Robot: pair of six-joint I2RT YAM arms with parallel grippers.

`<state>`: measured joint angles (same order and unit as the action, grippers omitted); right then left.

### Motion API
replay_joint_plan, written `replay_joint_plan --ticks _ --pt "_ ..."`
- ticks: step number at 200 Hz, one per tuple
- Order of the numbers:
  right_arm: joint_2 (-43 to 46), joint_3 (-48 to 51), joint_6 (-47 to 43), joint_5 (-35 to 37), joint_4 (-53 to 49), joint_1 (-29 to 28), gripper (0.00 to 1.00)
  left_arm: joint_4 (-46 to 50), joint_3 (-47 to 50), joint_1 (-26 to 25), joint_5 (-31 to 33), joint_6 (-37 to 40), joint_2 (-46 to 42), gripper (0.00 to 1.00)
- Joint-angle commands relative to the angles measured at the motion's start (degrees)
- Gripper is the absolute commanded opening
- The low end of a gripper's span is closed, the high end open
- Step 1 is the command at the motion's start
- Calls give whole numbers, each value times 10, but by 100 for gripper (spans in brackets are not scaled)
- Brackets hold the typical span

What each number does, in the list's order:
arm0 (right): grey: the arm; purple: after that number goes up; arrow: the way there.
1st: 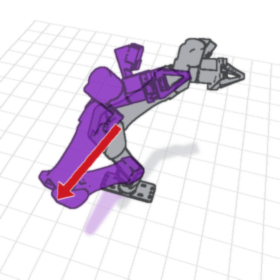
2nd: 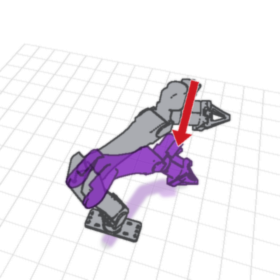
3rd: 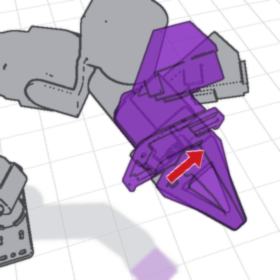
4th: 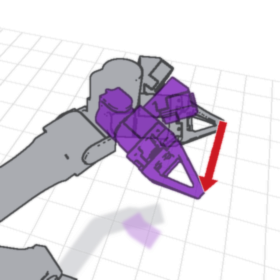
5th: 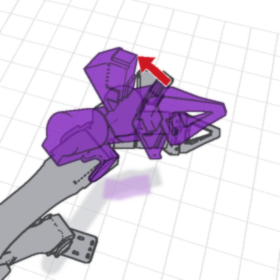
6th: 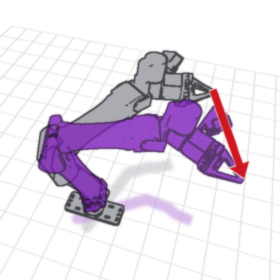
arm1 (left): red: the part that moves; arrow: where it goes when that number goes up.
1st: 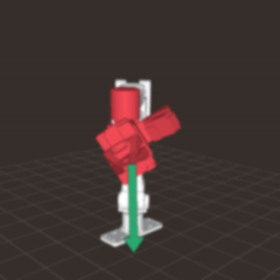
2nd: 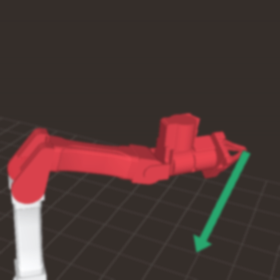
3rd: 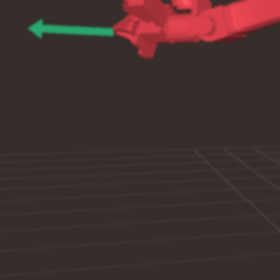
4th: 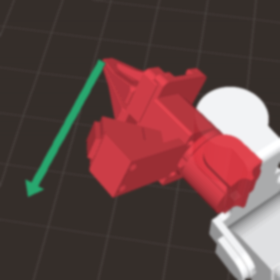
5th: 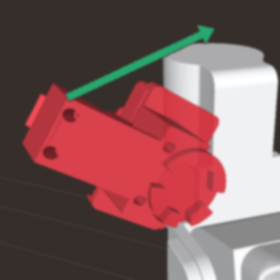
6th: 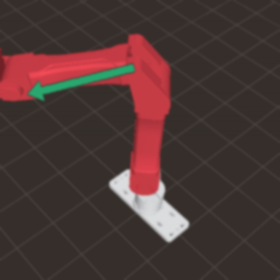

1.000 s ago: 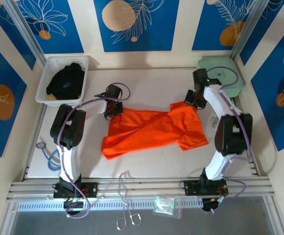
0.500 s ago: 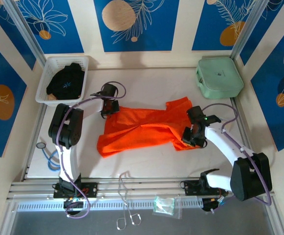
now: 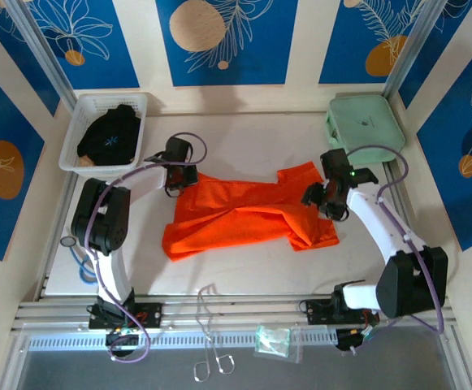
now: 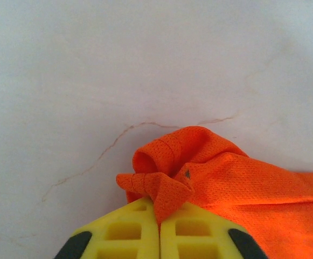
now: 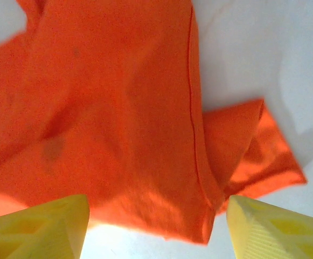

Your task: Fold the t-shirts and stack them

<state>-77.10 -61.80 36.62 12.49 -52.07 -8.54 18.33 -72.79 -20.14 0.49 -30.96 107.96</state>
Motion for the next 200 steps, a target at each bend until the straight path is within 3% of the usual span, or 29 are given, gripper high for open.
replay_joint_plan --ticks 1,22,51,75,122,177,187,200 --pt "-65 -46 -59 -3 28 29 71 -6 10 2 -16 4 -31 17" --pt "-157 -110 -95 -12 51 52 70 1 8 3 -13 8 -46 34" --pt "-274 -207 -129 -9 74 67 62 21 0 3 -3 19 -67 56" --pt "-359 -290 -146 -6 71 77 56 39 -8 2 3 28 -87 65" --pt "-489 -426 -179 -15 38 80 47 96 -1 -23 0 38 -129 69" --pt "-537 -449 -188 -18 28 77 38 70 97 -129 -12 -8 -153 70" --pt "-546 -455 -188 -23 27 77 35 51 115 -146 -18 -24 -135 69" --pt "-562 -469 -189 -30 24 74 23 31 133 -163 -25 -44 -107 67"
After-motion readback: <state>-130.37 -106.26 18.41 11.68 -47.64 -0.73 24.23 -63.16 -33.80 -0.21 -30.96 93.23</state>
